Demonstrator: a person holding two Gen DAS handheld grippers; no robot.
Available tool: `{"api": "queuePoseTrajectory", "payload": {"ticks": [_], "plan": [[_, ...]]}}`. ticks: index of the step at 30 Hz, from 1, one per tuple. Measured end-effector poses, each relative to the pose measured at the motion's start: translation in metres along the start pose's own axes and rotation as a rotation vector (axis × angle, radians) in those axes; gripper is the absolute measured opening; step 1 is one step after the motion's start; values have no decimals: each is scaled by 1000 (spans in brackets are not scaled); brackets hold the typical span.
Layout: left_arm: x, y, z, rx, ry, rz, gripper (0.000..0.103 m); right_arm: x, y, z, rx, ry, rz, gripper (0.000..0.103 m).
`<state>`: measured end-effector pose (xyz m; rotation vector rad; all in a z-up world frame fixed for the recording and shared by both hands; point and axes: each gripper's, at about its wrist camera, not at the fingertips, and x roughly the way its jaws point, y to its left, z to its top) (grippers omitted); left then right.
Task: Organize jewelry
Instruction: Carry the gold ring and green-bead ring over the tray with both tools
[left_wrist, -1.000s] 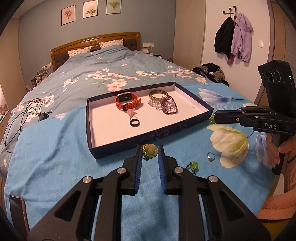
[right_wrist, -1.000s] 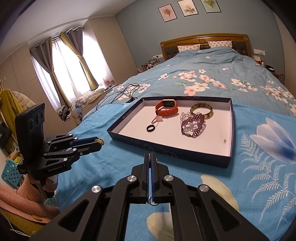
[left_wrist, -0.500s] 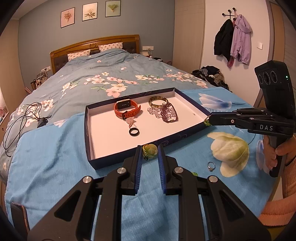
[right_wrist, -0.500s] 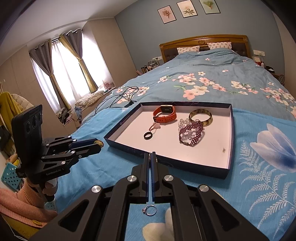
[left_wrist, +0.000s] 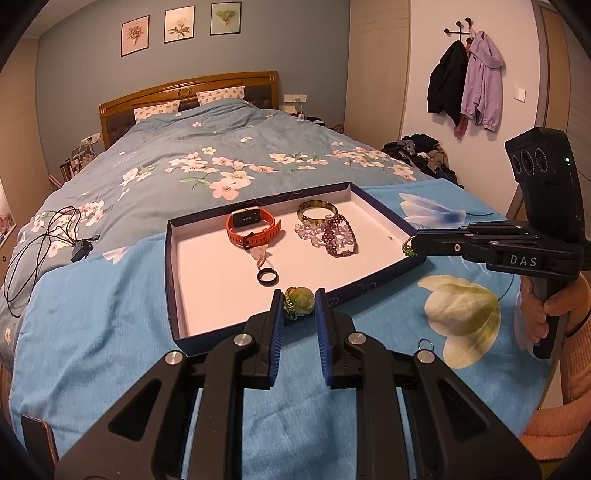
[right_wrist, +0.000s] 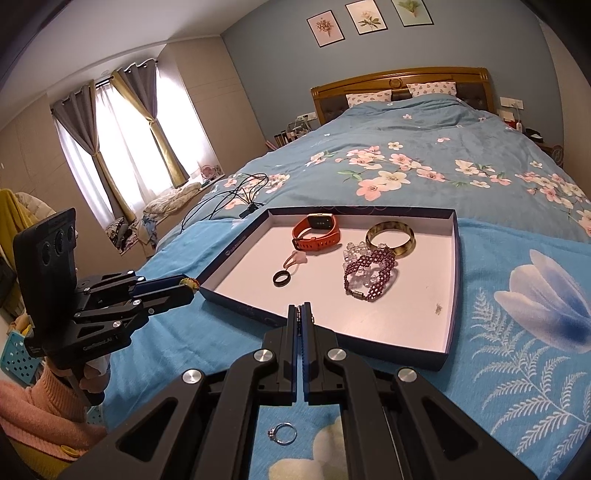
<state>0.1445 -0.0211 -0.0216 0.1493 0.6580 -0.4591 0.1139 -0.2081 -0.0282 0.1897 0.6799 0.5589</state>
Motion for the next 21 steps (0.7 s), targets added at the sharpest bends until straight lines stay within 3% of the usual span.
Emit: {"api": "queuePoseTrajectory", "payload": {"ticks": [21], "plan": [[6,1,6,6,8,4,17,15,-12,11,12,11,-16,1]]}}
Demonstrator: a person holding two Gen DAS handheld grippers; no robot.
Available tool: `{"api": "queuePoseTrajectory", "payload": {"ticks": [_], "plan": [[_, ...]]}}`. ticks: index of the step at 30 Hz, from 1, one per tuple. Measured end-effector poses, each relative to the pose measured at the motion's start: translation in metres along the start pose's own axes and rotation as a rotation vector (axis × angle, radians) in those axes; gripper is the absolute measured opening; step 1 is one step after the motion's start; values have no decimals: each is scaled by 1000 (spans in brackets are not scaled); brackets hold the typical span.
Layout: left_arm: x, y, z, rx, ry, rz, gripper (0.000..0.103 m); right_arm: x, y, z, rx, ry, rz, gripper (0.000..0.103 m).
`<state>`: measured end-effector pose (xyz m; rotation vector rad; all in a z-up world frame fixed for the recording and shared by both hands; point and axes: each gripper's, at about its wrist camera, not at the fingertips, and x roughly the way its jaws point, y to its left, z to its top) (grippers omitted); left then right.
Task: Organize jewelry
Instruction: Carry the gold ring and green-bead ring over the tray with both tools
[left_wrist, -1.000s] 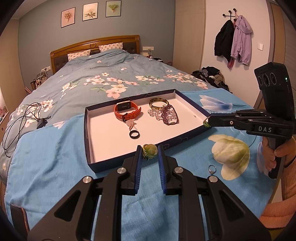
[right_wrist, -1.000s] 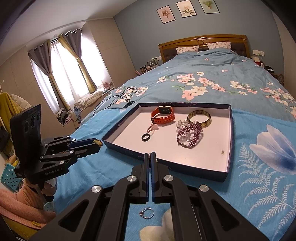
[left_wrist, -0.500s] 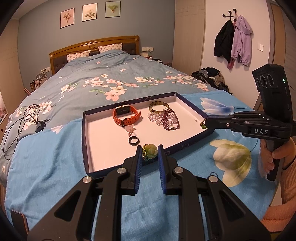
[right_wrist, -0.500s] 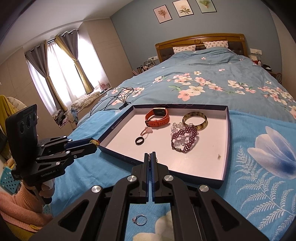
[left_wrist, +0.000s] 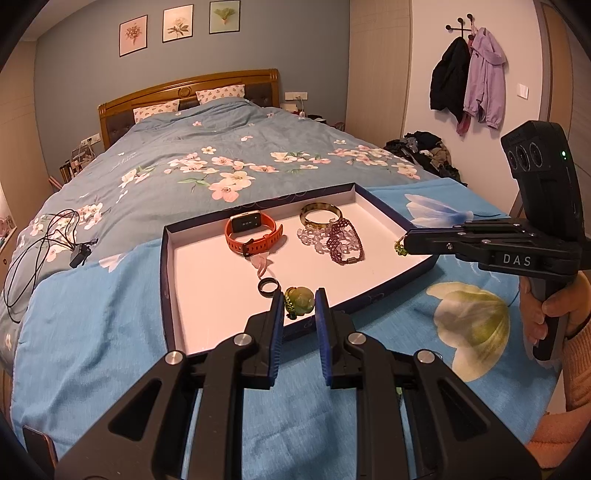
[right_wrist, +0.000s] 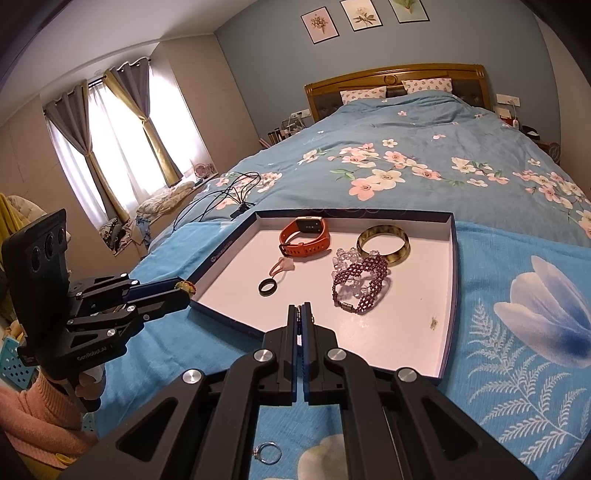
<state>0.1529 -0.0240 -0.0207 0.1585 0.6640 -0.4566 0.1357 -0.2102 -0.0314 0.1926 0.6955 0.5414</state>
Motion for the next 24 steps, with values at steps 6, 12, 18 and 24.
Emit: {"api": "queuePoseTrajectory", "payload": {"ticks": [6,12,18,24], "plan": [[9,2,5,1,11,1,17,5,-3,4,5,5,-2,1],[16,4,5,-6,20,7,17,7,-4,5,8,7,-2,1],[20,5,7,-8,25,10,17,14,-8,9,11,16,-7,1],[29,5,9,-10,35,13,17,22,-11,9,18,30,-15,1]]}}
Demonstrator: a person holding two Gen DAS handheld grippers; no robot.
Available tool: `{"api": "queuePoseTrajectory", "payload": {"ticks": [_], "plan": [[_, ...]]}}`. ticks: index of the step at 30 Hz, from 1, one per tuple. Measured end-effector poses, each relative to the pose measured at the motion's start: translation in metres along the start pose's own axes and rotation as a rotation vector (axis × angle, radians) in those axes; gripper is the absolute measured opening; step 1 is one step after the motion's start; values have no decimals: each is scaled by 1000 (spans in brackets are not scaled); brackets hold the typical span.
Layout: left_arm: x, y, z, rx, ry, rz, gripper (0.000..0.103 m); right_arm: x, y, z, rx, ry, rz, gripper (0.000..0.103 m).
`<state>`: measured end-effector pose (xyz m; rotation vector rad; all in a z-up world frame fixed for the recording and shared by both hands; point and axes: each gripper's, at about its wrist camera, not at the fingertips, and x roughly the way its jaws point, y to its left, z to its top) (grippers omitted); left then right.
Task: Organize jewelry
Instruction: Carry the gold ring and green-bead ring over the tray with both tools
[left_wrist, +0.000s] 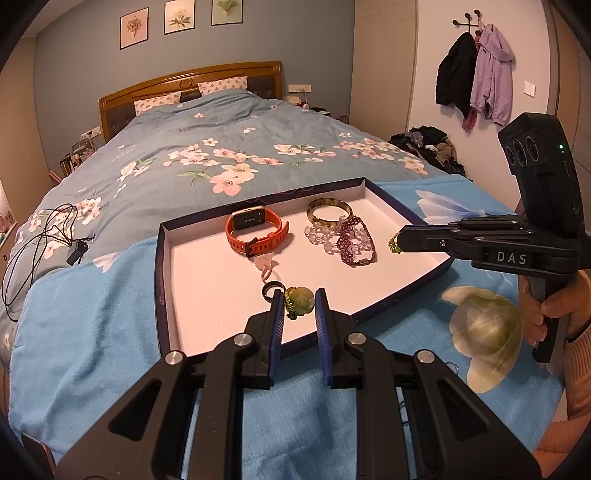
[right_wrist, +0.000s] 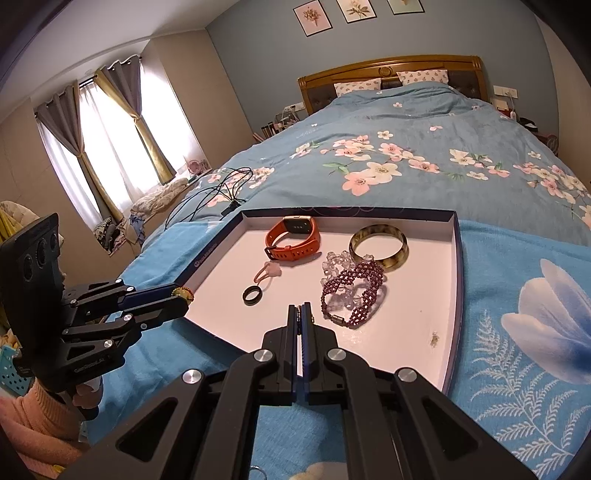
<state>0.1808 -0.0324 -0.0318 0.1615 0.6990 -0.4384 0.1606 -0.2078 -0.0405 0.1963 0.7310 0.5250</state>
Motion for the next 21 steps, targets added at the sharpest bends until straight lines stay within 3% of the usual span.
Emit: {"api": "queuePoseTrajectory", "payload": {"ticks": [21], "plan": [[23,6,3,-16,35,4,17,22,-5,2,12,51,-22,1]]}}
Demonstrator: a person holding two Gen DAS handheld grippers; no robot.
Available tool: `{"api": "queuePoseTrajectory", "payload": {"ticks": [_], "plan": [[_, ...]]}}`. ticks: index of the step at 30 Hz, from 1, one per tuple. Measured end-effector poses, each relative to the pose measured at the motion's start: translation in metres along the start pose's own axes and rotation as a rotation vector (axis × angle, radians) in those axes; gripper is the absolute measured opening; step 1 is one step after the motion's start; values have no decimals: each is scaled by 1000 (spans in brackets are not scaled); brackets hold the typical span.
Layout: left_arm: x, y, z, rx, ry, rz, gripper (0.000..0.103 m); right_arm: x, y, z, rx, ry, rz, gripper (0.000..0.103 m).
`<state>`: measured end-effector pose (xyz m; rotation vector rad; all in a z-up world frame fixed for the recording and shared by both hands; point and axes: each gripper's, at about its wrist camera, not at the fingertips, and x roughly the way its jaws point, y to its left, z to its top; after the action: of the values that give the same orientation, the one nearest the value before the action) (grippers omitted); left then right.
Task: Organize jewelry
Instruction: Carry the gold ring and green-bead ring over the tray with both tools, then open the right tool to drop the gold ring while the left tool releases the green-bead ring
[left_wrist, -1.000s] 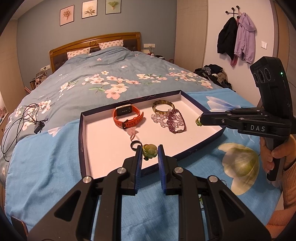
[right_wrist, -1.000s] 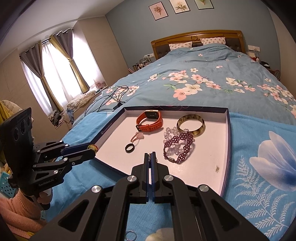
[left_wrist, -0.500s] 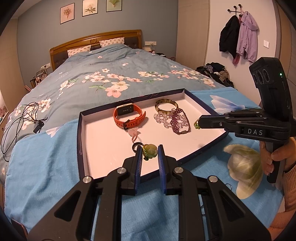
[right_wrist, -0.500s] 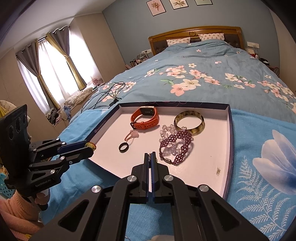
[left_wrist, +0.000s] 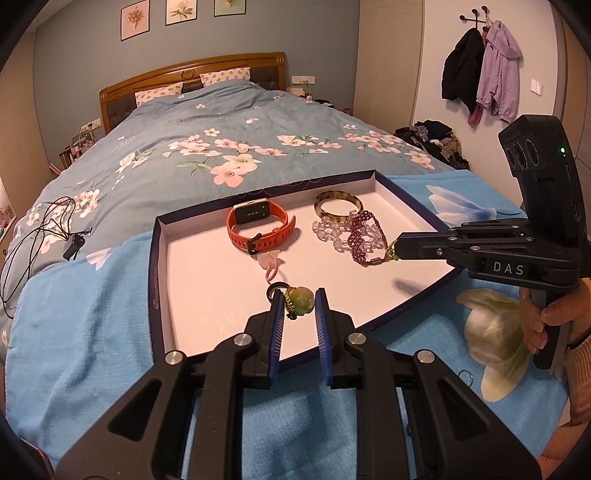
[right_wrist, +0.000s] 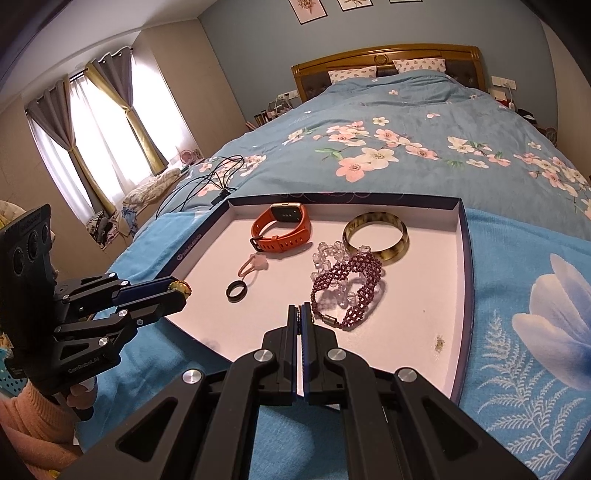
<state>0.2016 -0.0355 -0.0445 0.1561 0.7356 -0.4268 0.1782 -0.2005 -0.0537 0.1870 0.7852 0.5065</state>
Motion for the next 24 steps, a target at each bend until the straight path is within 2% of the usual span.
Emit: {"api": "queuePoseTrajectory", "payload": {"ticks": [24], "plan": [[25,9,-1,-44,56,-3,17,17,-4,1,22,40,-2,2]]}}
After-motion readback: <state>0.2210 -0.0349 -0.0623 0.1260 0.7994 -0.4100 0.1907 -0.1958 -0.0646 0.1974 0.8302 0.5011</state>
